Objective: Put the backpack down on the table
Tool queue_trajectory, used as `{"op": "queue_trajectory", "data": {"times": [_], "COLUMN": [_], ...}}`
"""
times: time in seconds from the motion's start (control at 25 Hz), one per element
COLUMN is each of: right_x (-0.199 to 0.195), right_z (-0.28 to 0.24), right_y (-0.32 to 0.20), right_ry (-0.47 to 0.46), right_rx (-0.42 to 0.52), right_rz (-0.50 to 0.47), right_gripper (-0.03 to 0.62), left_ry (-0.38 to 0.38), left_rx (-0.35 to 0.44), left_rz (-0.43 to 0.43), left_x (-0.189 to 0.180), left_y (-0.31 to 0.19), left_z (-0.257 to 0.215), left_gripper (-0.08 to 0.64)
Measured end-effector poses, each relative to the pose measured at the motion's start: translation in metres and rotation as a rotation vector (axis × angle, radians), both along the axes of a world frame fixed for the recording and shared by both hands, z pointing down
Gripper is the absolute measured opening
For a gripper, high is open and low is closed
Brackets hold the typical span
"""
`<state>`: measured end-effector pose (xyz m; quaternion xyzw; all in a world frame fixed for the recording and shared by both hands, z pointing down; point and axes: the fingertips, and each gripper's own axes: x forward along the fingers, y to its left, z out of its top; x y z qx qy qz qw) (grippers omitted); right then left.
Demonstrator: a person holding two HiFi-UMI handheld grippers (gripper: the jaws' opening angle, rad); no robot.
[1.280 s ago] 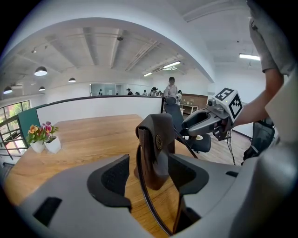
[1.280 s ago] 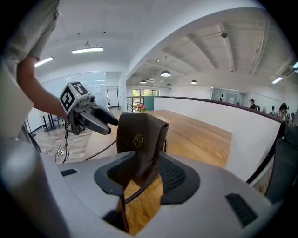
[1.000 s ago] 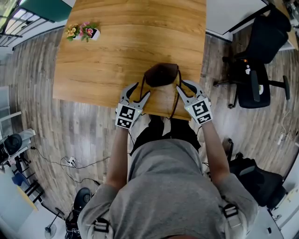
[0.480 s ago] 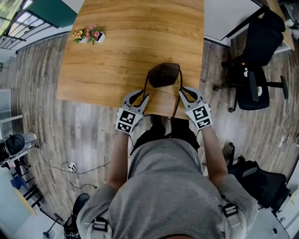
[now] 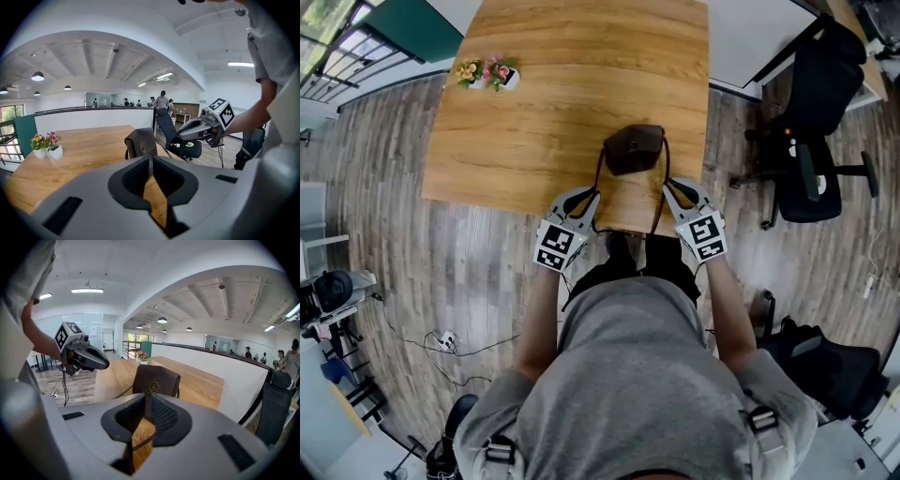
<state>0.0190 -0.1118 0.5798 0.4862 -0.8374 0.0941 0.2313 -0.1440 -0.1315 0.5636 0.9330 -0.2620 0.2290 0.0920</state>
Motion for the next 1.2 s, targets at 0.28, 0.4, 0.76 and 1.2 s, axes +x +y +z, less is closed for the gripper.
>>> {"op": "queue_trajectory", "data": {"times": [0.28, 0.4, 0.76, 1.2], "right_x": [-0.012, -0.014, -0.017, -0.023], "right_z": [-0.003, -0.005, -0.007, -0.008], "right_y": [0.009, 0.012, 0.014, 0.012], "right_ry": [0.002, 0.009, 0.032, 0.044], "right_rx": [0.001, 0.001, 0.003, 0.002], "right_rz": [0.006, 0.009, 0.005, -0.009], "right_gripper": [0.034, 0.028, 0.020, 0.020], "left_ry": [0.013, 0.007, -0.004, -0.011], "left_rx": [0.009, 0.016, 0.030, 0.020], "left_rz": [0.007, 0.014, 0.020, 0.038], "left_x": [-0.006, -0.009, -0.017, -0.018], "left_y": [0.008, 0.011, 0.015, 0.015], "left_z": [-0.005, -0.007, -0.012, -0.012], "left_gripper": [0.035, 0.034, 0.035, 0.035]}}
